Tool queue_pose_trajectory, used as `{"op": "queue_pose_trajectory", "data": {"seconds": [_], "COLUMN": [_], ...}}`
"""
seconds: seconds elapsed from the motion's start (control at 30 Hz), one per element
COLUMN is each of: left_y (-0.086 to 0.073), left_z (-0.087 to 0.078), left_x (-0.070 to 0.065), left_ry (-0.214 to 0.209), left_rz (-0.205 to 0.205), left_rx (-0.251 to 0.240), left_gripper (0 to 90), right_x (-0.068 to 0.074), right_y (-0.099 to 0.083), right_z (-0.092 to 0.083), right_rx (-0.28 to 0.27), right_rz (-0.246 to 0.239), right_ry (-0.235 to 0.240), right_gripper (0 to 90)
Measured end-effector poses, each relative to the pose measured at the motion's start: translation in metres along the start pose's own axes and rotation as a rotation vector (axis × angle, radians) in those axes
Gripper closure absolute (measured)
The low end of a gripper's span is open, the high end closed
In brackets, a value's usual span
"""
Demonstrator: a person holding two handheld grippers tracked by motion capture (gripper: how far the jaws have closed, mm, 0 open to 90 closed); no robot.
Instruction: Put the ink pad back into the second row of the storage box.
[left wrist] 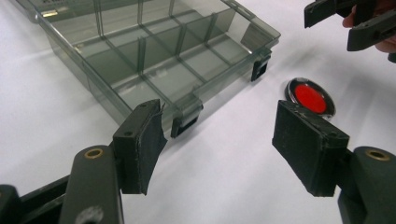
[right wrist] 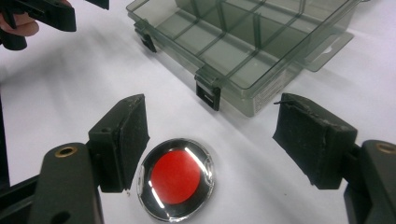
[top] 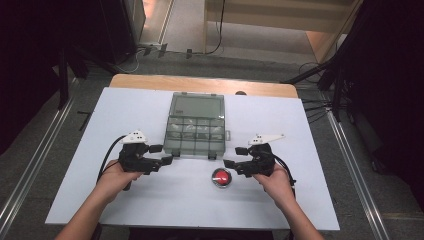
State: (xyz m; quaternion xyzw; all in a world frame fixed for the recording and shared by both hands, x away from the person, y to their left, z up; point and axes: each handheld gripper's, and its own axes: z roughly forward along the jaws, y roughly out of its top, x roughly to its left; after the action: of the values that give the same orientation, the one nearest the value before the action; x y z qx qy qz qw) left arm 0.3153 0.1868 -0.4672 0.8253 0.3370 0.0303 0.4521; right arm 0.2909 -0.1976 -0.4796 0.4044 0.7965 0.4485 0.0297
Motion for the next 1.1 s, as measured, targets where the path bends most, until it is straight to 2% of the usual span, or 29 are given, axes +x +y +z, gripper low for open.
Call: {"op": "queue_pose_trajectory", "data": {"seconds": [0.3,0.5,0.7,1.1], "left_y": [-0.011,-0.022,-0.024,-0.030], "left_z": [-0.009,-0.017,-0.019,-0.026], "left_x": [-0.003,-0.002,-0.001,0.004], "left_ry": [-0.020,-0.022,-0.032,-0.009], "left_rz": [0.025,0.023,0.029,0.014], "left_rx": [0.000,0.011,0.009,0.017], "left_gripper": [33.4,33.4,33.4,33.4], "right_x": [0.005,0.009,0.009,0.012], "right_y": [-0.001,0.000,0.001,0.002], "right_z": [0.006,0.009,0.012,0.022], "right_rx": [0.030,0.056,0.066,0.121], "right_rz": [-0.019,-0.048,-0.064,-0.109], "right_ry": [0.018,0.032,0.035,0.040], "right_gripper": [24.6,22.1,21.8,21.7]}}
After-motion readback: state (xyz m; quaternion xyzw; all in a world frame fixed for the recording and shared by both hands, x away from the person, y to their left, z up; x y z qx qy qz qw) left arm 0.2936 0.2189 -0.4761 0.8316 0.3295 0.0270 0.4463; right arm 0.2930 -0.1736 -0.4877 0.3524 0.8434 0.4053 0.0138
